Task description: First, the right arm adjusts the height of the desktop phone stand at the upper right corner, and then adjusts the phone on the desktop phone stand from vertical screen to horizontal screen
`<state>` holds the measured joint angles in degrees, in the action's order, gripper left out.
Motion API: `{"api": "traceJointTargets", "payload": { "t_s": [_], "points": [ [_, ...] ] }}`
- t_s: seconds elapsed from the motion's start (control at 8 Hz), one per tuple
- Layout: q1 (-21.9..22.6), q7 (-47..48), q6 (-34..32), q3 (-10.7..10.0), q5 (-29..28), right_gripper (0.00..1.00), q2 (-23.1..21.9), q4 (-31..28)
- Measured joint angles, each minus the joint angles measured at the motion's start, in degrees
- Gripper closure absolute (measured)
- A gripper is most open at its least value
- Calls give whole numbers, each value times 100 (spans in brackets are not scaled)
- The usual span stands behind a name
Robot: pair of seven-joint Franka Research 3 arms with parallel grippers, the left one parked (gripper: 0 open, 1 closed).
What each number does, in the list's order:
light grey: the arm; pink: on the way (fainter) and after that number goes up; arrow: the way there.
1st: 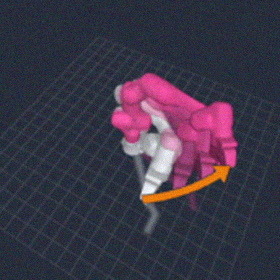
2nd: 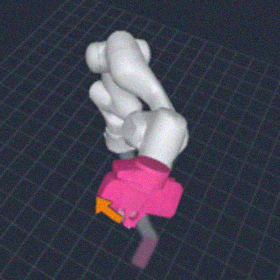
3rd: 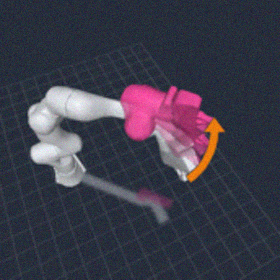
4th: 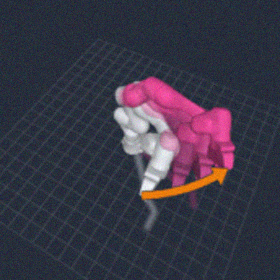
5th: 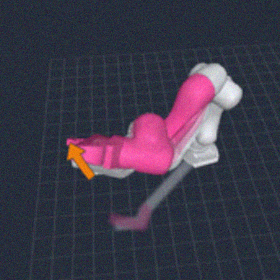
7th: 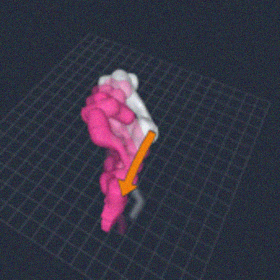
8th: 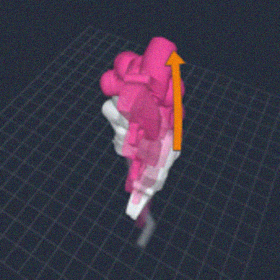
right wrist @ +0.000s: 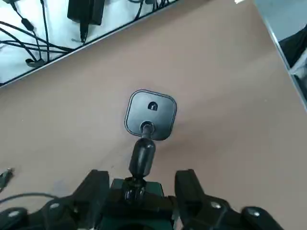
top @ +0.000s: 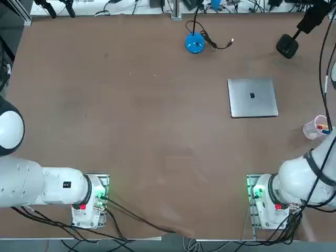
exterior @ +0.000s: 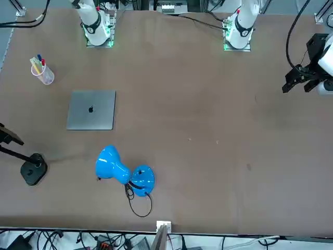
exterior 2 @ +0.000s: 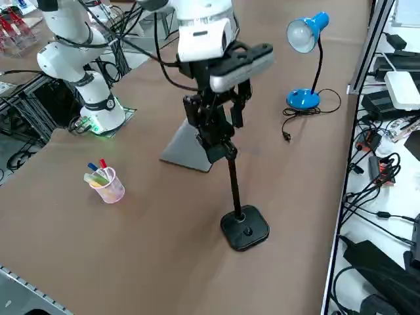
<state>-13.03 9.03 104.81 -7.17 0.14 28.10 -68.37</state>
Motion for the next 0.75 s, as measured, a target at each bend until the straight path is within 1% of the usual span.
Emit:
{"api": "traceJointTargets", "payload": {
  "t_s": [0.25,0.5,0.75],
  "points": [
    [-41,304,-1,0,-47,21,122,1],
    [-35,761,1,18,-49,29,195,3],
    [-33,971,1,30,-49,30,230,7]
  ]
}}
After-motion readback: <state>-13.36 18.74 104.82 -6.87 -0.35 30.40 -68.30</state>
